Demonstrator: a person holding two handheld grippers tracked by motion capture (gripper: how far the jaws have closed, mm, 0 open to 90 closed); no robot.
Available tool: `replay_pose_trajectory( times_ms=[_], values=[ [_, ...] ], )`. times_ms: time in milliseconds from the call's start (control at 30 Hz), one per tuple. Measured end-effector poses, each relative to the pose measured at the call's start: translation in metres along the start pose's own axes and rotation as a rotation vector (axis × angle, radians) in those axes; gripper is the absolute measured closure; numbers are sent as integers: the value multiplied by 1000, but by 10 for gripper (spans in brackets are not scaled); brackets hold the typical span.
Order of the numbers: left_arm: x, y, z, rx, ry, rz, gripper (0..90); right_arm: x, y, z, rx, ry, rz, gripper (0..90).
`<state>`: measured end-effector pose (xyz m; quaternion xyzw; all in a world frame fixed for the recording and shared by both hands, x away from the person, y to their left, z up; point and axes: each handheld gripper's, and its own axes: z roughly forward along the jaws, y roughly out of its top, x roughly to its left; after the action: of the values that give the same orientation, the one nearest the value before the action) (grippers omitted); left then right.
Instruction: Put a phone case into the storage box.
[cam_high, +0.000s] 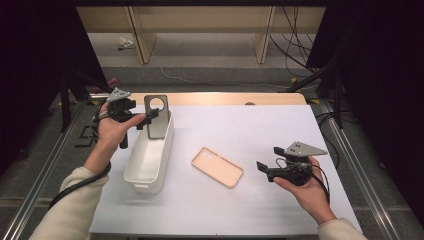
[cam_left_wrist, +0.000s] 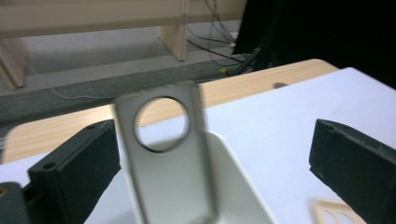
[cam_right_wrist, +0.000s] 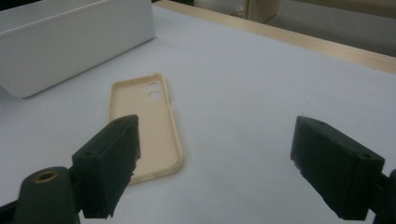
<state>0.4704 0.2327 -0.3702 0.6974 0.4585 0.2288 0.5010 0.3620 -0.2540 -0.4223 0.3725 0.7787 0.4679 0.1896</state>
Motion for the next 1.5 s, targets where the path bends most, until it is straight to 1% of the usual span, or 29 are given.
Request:
replay_pose_trajectory(
  times_ms=[67, 200, 233, 367, 400, 433, 467, 500, 533, 567, 633, 700, 833, 1000, 1100, 1367, 1500],
  values=[
    [-10, -5, -6, -1, -20, 17, 7, 0, 0, 0, -1, 0, 1, 167],
    [-29, -20, -18, -11, -62, 30, 3, -1, 0, 1, -4, -2, 5, 167],
    [-34, -25, -22, -17, -68, 33, 4, -1, 0, 1, -4, -3, 5, 167],
    [-52, -43, -34, -14, -103, 54, 7, -1, 0, 1, -6, -3, 6, 167],
    [-59, -52, -40, -19, -119, 54, 8, -1, 1, 1, -4, -3, 4, 167],
    [-59, -52, -40, -19, -119, 54, 9, -1, 1, 1, -4, -3, 5, 167],
    [-63, -57, -43, -20, -127, 55, 9, -1, 1, 1, -4, -3, 5, 167],
    [-69, -66, -48, -29, -131, 62, 11, -1, 1, 2, -6, -1, 6, 167],
    [-69, -66, -48, -29, -131, 62, 14, -1, 1, 2, -5, 0, 6, 167],
    [-72, -71, -50, -30, -131, 70, 14, -1, 1, 2, -5, 0, 6, 167],
    [-77, -81, -54, -18, -137, 99, 13, -1, 1, 2, -3, 3, 4, 167],
    [-82, -87, -57, -7, -148, 105, 14, -1, 1, 2, -4, 5, 2, 167],
    [-87, -91, -58, 1, -161, 118, 17, -2, 1, 3, -2, 3, 7, 167],
    [-87, -92, -57, 5, -165, 114, 24, -2, 1, 3, -1, 5, 8, 167],
    [-88, -92, -57, 6, -167, 119, 24, -3, 1, 3, -5, 4, 8, 167],
    [-88, -91, -56, 0, -166, 119, 29, -3, 1, 2, -11, 0, 7, 167],
    [-89, -92, -57, -2, -180, 120, 47, -5, 1, 2, -7, -5, 19, 167]
  ],
)
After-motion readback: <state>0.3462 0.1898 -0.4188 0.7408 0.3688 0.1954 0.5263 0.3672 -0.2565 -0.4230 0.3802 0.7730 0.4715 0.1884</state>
